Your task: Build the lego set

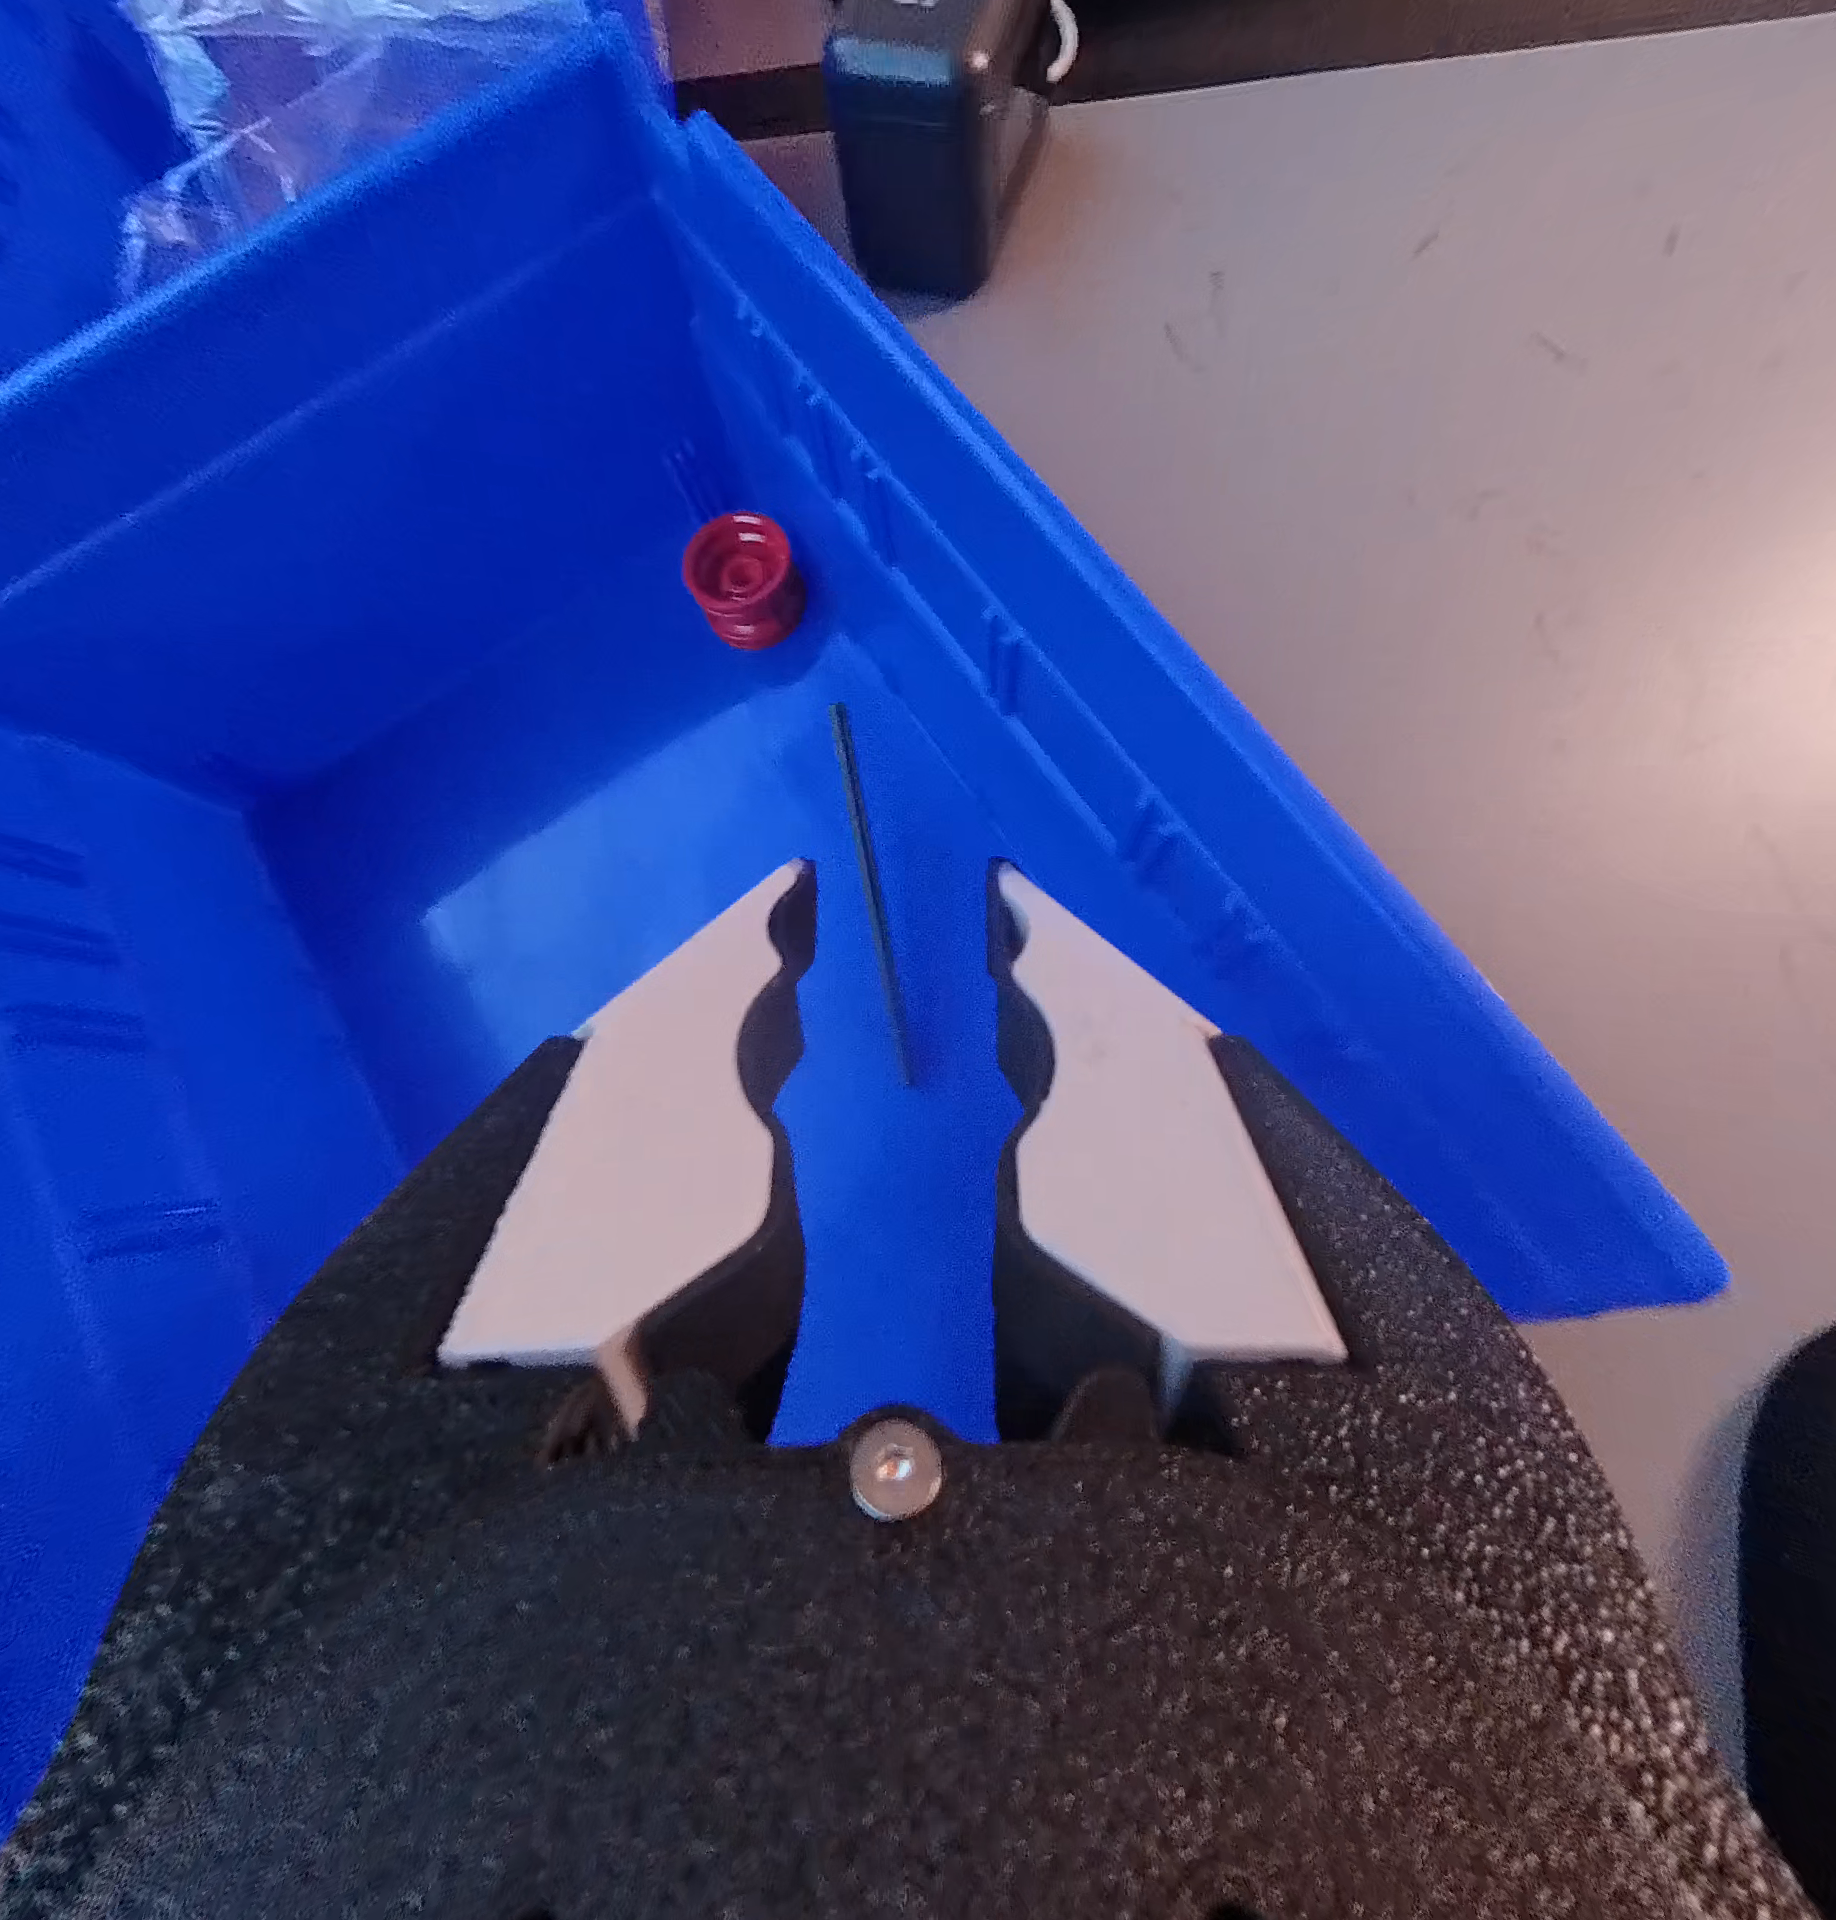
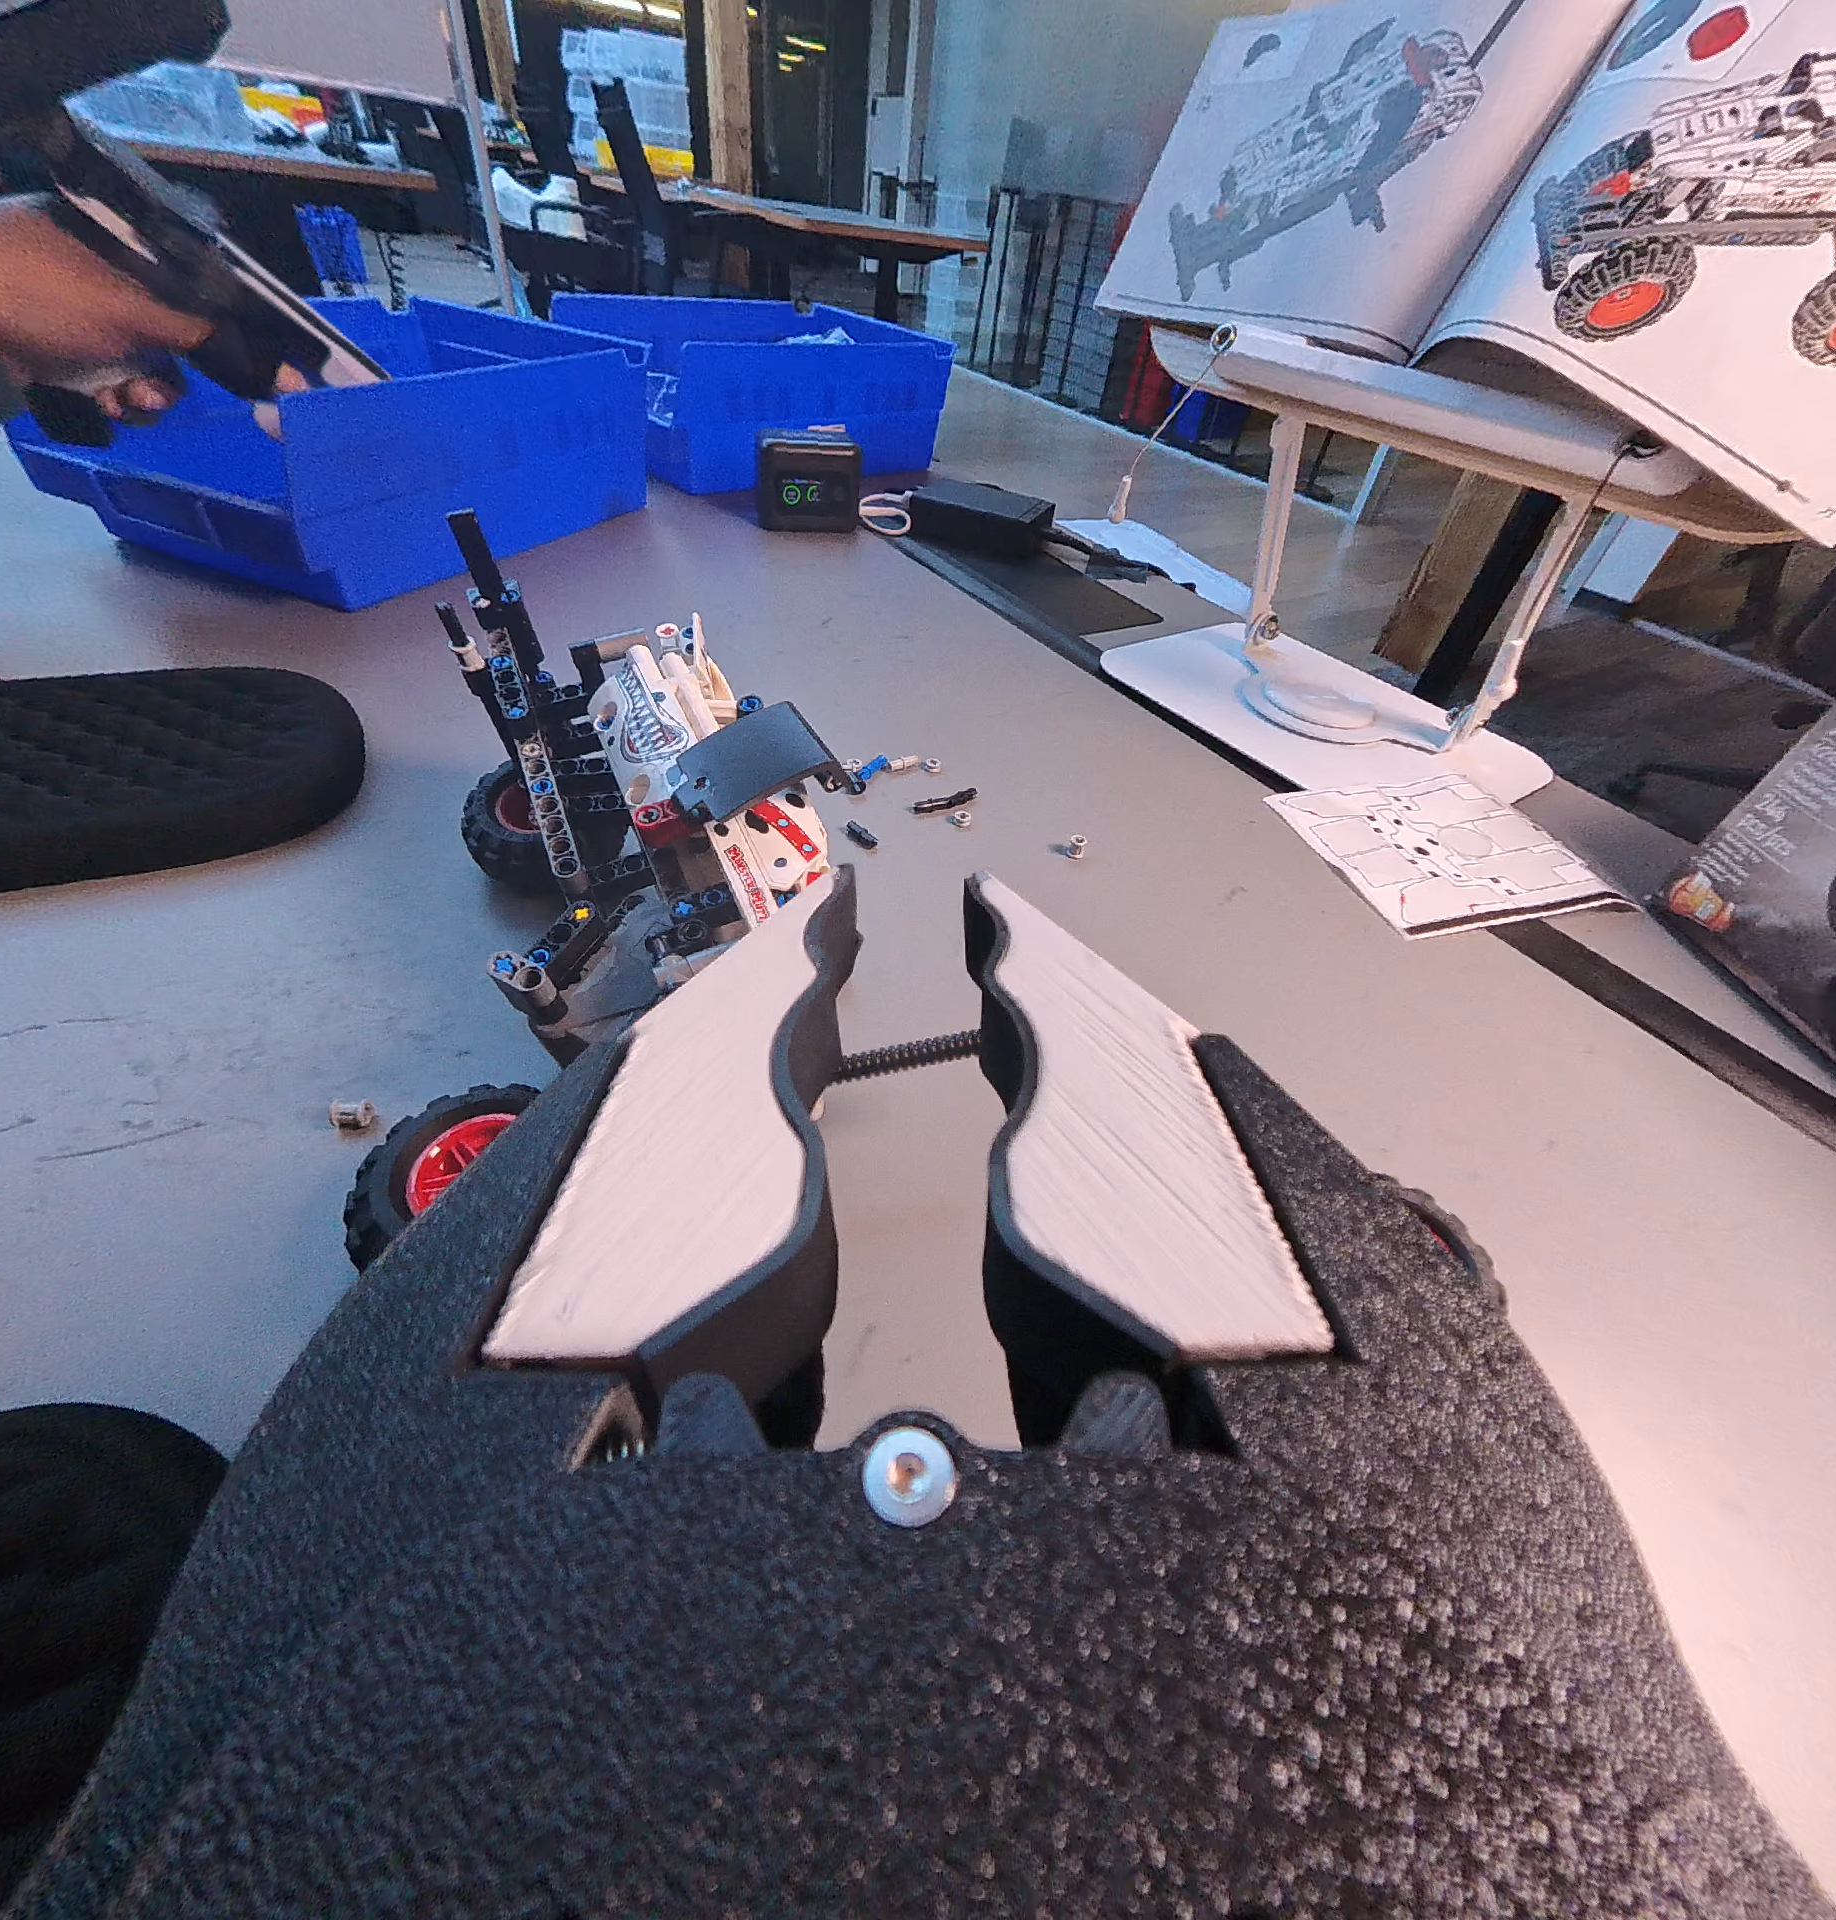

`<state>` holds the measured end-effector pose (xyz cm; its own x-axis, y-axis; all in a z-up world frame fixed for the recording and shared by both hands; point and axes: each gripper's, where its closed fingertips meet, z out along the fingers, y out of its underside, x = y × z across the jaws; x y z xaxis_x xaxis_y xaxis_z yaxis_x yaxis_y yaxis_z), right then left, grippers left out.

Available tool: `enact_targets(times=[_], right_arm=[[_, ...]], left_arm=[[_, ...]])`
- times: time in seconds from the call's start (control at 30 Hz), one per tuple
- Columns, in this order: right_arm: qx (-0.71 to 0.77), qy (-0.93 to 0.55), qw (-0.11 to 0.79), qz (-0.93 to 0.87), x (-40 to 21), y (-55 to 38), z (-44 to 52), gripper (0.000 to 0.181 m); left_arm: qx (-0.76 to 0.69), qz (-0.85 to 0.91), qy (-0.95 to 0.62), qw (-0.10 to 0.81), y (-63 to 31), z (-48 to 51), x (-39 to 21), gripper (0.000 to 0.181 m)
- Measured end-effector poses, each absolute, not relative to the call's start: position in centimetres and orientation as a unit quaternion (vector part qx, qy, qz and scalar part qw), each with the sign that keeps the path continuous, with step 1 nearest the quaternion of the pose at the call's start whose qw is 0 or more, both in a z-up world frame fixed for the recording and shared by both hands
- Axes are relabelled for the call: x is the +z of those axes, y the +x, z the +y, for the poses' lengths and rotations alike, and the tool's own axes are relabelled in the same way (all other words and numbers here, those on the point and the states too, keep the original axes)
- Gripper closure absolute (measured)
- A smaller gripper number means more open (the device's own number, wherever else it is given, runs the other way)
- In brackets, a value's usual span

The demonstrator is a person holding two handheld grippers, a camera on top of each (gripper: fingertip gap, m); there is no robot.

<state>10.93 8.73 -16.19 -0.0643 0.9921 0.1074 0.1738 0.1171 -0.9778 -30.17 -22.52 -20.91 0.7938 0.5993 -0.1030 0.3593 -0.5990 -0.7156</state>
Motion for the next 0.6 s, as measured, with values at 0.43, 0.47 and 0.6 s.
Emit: enact_targets(times=[0.43, 0.47, 0.6], right_arm=[[0.443, -0.497, 0.469, -0.58, -15.7, 11.1, 8.5, 0.162], [0.444, -0.497, 0.47, -0.579, -15.7, 11.1, 8.5, 0.162], [0.445, -0.499, 0.471, -0.576, -15.8, 11.1, 8.5, 0.162]], left_arm=[[0.081, 0.024, -0.968, 0.234, -19.6, -25.3, -25.0, 0.156], [0.091, 0.034, -0.967, 0.237, -19.6, -24.5, -25.0, 0.157], [0.106, 0.059, -0.96, 0.251, -19.7, -19.9, -25.0, 0.161]])
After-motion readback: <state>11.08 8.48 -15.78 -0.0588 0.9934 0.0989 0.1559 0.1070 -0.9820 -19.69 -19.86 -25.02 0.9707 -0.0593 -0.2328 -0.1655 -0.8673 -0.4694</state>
